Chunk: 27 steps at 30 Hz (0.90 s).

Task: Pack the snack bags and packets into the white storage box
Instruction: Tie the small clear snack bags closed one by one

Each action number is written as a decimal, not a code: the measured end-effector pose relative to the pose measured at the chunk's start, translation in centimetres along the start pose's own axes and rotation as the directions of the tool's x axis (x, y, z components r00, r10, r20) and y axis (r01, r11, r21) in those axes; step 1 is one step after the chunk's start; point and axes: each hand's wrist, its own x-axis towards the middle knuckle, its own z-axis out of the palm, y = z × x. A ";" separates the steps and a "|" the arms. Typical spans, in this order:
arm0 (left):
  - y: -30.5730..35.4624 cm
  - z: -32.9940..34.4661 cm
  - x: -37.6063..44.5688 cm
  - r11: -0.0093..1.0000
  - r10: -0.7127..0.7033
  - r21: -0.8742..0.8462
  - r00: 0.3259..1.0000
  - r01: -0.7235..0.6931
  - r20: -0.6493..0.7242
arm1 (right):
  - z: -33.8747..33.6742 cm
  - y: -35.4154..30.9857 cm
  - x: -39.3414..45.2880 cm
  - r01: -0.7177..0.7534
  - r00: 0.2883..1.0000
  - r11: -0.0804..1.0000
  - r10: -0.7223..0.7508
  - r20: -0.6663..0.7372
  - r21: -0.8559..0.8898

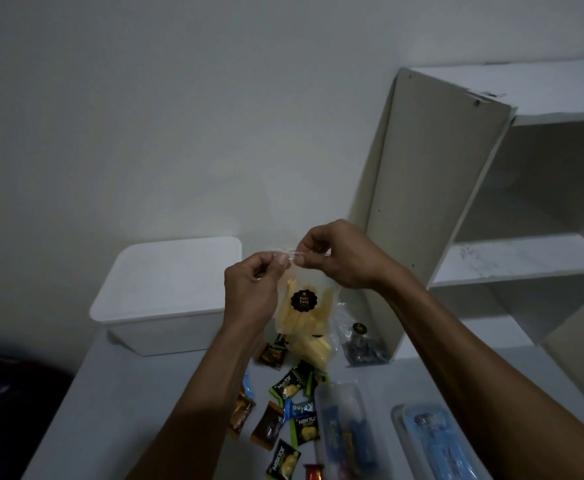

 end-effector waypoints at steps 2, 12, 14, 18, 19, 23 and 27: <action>0.1 -0.1 0.1 1.000 0.002 0.006 1.000 -0.002 -0.012 | 0.1 0.0 0.5 -0.007 1.000 1.000 0.007 0.018 0.000; 0.2 -0.4 1.1 1.000 0.014 0.006 1.000 -0.014 -0.011 | 0.8 -0.1 1.8 0.006 1.000 1.000 -0.006 0.024 0.016; 0.1 -0.5 1.3 1.000 0.012 0.004 1.000 -0.012 -0.023 | 0.7 0.1 1.8 0.022 0.999 0.999 -0.023 0.023 0.036; 0.0 -0.9 1.9 1.000 0.001 0.001 0.998 -0.001 -0.058 | 0.2 0.7 2.0 -0.013 0.998 0.996 0.008 0.054 0.088; 0.0 -1.0 1.9 1.000 -0.001 0.002 0.998 0.001 -0.060 | 0.2 0.8 2.0 -0.031 0.998 0.992 0.025 0.053 0.121; -0.2 -1.1 2.0 1.000 -0.018 0.003 1.000 0.018 -0.018 | 0.6 0.8 2.2 -0.056 0.998 0.982 0.051 0.031 0.179; -0.2 -1.0 2.0 1.000 -0.016 0.004 1.000 0.016 -0.009 | 0.8 0.6 2.3 -0.048 0.999 0.980 0.043 0.033 0.191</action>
